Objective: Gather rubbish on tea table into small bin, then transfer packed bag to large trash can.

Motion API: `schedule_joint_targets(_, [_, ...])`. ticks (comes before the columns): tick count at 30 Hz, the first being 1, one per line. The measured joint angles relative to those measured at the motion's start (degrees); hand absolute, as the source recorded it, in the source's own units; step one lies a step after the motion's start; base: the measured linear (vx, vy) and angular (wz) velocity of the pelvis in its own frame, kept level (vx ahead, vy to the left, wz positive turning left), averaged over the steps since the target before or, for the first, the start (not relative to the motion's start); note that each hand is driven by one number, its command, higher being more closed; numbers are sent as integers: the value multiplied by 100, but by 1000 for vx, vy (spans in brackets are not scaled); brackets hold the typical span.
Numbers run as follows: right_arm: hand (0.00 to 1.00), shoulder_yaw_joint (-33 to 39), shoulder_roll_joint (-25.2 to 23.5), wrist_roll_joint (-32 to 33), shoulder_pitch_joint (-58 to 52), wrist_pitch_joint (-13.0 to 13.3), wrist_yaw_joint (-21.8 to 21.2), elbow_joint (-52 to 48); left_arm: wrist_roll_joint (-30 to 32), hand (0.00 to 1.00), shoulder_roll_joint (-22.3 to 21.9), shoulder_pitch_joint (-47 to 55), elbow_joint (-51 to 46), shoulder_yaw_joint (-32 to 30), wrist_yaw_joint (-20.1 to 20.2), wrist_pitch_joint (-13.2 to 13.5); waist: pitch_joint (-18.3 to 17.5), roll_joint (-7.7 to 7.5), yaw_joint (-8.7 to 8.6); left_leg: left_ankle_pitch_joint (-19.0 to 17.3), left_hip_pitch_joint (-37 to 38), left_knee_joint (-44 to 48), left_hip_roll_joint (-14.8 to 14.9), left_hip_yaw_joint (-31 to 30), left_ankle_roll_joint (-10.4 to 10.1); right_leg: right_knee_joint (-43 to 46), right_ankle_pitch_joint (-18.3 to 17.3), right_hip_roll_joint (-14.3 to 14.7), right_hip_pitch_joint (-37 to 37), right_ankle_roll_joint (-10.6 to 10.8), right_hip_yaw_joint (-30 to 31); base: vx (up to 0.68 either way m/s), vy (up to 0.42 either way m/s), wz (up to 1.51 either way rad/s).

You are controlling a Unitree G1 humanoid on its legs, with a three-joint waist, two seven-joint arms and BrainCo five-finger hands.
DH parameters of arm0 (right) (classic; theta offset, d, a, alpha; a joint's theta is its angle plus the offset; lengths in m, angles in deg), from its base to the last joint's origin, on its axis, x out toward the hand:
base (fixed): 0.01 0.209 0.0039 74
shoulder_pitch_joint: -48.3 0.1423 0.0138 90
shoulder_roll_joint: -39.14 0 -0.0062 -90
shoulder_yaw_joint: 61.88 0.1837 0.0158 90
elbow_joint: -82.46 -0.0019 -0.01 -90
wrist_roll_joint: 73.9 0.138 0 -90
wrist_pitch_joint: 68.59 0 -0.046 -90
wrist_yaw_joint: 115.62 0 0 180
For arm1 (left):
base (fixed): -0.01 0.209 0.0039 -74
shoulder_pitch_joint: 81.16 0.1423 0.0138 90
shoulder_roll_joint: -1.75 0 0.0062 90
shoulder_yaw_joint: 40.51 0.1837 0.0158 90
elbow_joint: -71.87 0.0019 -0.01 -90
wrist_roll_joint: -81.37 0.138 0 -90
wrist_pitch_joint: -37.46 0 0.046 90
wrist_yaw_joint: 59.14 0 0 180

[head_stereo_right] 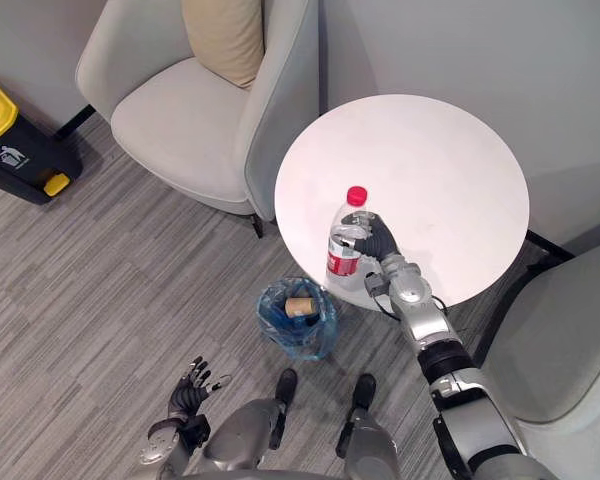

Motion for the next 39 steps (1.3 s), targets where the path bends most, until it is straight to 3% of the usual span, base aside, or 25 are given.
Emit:
schedule_joint_targets(9, [100,349,-14,-76,-1200,35,-97,-1831,71,0,-24,22,47,-166,22,-19,-38,-75,-44,-71,298,-130,27,227,101,-17,-38,11,206,-16,227,-24,9,-13])
schedule_joint_targets(15, [100,380,-354,-212,-1922,47,-377,-2575,230,0,-22,64,155,-295,36,-37,-229,-349,-161,-67,532,-264,81,348,93,-128,-23,71,342,6,354,40,-10,-12])
schedule_joint_targets(18, [100,368,-469,-246,-2216,112,-415,-2865,328,0,-23,61,164,-294,116,-37,-312,-402,-168,-67,630,-307,85,334,93,-171,-23,79,440,6,353,37,-6,0])
schedule_joint_targets(30, [100,-83,-982,-1234,-3379,164,-526,-3050,467,0,-20,144,662,-255,131,-44,-723,-416,-189,-27,772,-418,80,155,28,-248,-24,80,639,21,224,-27,-5,5])
schedule_joint_targets(37, [100,-196,-879,-1314,-3639,239,-512,-3617,568,0,-20,223,747,-229,133,-41,-737,-397,-196,124,617,-416,6,-306,-29,-196,-172,47,724,10,-291,-27,-23,41])
schedule_joint_targets(38, [100,-196,-875,-1315,-3668,247,-511,-3644,569,0,-17,223,764,-153,133,-41,-738,-365,-205,123,553,-412,0,-374,-5,-111,-247,-8,706,-22,-452,-23,5,55])
schedule_joint_targets(39, [100,-194,-876,-1317,-3671,247,-511,-3642,566,0,-16,221,771,-134,136,-41,-739,-353,-205,39,519,-408,31,-218,145,-85,-289,-41,708,-4,-527,-33,-8,64])
